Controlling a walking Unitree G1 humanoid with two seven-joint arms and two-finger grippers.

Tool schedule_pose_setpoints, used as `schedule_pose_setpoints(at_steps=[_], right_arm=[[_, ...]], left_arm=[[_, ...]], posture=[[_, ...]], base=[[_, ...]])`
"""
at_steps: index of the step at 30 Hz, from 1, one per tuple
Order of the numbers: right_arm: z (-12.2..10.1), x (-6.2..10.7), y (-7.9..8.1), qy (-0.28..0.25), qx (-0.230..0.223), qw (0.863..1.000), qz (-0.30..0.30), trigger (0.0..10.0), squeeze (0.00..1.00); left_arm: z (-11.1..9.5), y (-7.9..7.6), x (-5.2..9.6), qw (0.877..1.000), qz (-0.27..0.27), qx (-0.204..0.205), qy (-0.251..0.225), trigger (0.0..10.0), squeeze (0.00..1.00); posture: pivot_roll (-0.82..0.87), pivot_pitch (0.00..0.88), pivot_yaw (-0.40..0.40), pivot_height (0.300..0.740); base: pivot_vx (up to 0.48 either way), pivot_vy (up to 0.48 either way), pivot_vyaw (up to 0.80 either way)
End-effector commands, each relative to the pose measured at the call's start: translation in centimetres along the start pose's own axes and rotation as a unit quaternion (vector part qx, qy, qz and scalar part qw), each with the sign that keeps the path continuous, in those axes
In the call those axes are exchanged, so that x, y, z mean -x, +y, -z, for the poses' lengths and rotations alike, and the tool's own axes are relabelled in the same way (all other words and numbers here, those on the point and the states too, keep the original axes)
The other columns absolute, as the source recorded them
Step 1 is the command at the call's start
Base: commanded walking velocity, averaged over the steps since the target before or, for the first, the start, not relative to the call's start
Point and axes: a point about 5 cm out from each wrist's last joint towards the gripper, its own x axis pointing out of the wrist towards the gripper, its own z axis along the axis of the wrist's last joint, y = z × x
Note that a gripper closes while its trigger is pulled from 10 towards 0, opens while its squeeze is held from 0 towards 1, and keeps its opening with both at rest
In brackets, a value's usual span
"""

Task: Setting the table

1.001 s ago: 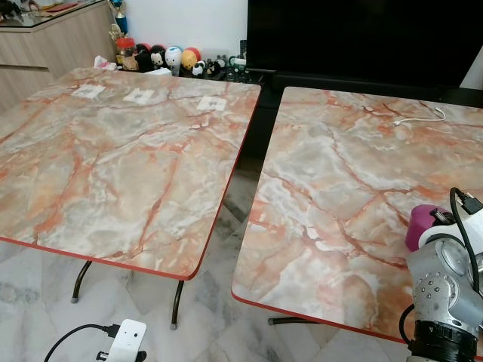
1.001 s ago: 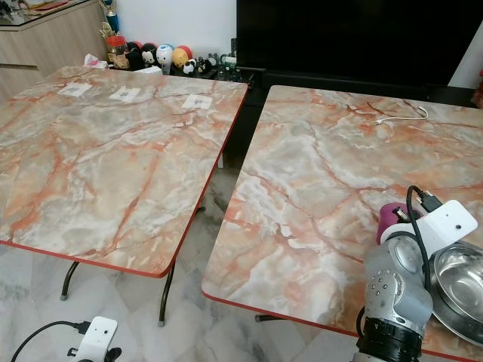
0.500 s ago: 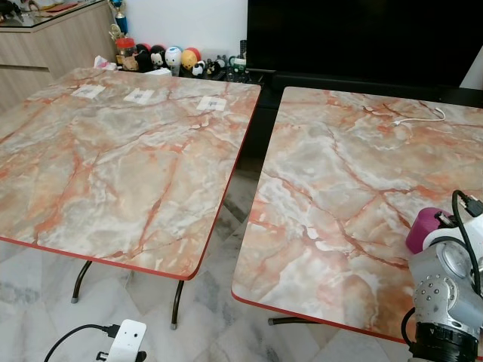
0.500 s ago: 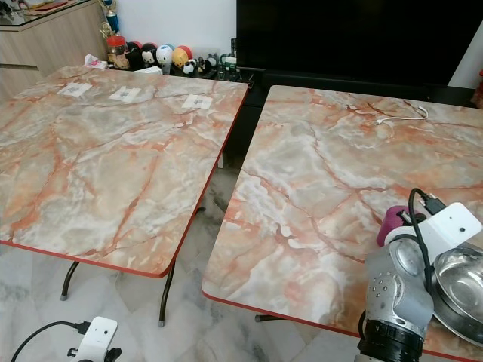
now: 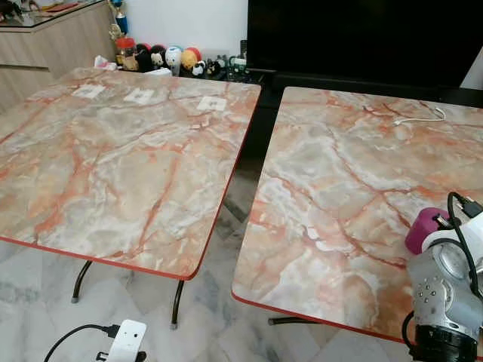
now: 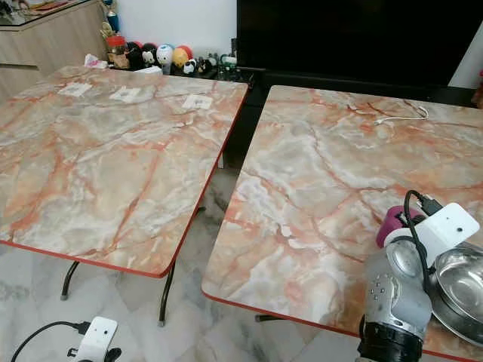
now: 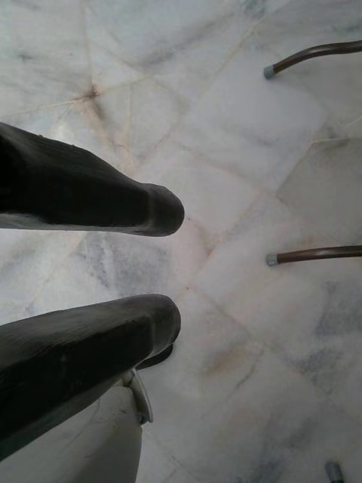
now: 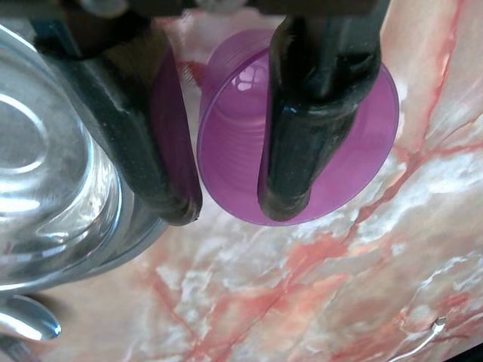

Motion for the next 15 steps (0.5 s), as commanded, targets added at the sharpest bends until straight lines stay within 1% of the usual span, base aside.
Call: schedule_pose_setpoints(at_steps=[1, 4, 9, 12, 13, 14, 15], right_arm=[[-0.7, 0.1, 0.1, -0.019, 0.002, 1.000, -0.006, 10.0, 0.00], [-1.0, 0.2, 0.4, -0.032, 0.004, 0.999, -0.013, 10.0, 0.00], [-2.0, 0.4, 1.0, -0.067, 0.022, 0.997, -0.032, 10.0, 0.00], [-2.4, 0.6, 1.3, -0.083, 0.011, 0.995, -0.046, 10.0, 0.00], [-2.6, 0.7, 1.6, -0.095, 0.007, 0.994, -0.061, 10.0, 0.00], [-3.3, 1.3, 2.7, -0.135, 0.020, 0.984, -0.113, 10.0, 0.00], [-3.5, 1.6, 3.1, -0.148, 0.029, 0.980, -0.132, 10.0, 0.00]], left_arm=[[0.5, 0.4, 0.1, 1.000, -0.006, -0.003, 0.007, 10.0, 0.00], [0.4, 0.4, 0.1, 1.000, -0.007, -0.002, 0.006, 10.0, 0.00], [0.4, 0.4, 0.1, 1.000, -0.008, -0.001, 0.005, 10.0, 0.00], [0.4, 0.4, 0.1, 1.000, -0.009, -0.001, 0.004, 10.0, 0.00], [0.4, 0.4, 0.1, 1.000, -0.008, -0.001, 0.004, 10.0, 0.00], [0.4, 0.5, 0.1, 1.000, -0.009, -0.002, 0.005, 10.0, 0.00], [0.4, 0.5, 0.1, 1.000, -0.009, -0.002, 0.005, 10.0, 0.00]], posture=[[0.10, 0.000, -0.024, 0.740], [0.09, 0.002, -0.024, 0.740], [0.09, 0.002, -0.023, 0.740], [0.09, 0.002, -0.023, 0.740], [0.09, 0.002, -0.023, 0.740], [0.09, 0.000, -0.022, 0.740], [0.09, 0.000, -0.022, 0.740]], base=[[0.000, 0.000, 0.00], [0.000, 0.000, 0.00], [0.000, 0.000, 0.00], [0.000, 0.000, 0.00], [0.000, 0.000, 0.00], [0.000, 0.000, 0.00], [0.000, 0.000, 0.00]])
